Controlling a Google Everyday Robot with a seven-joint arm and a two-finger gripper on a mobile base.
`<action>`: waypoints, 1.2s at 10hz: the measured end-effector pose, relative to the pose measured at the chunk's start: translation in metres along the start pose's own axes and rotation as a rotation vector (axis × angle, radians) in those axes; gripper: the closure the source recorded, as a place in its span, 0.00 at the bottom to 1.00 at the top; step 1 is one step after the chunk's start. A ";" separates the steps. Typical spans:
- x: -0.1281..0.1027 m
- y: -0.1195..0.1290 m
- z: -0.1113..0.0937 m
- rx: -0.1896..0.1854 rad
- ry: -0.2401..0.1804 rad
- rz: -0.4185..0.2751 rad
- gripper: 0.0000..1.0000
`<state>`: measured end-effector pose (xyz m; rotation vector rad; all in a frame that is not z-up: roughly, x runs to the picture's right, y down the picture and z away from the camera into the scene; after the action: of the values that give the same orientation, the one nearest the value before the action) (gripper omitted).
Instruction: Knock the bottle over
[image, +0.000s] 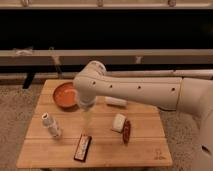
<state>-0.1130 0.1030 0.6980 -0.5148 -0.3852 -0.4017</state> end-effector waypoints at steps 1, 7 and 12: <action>0.000 0.000 0.000 0.000 0.000 -0.001 0.20; -0.030 -0.027 -0.002 -0.038 -0.011 -0.132 0.20; -0.136 -0.032 0.010 -0.081 -0.030 -0.353 0.20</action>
<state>-0.2456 0.1193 0.6574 -0.5326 -0.4920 -0.7529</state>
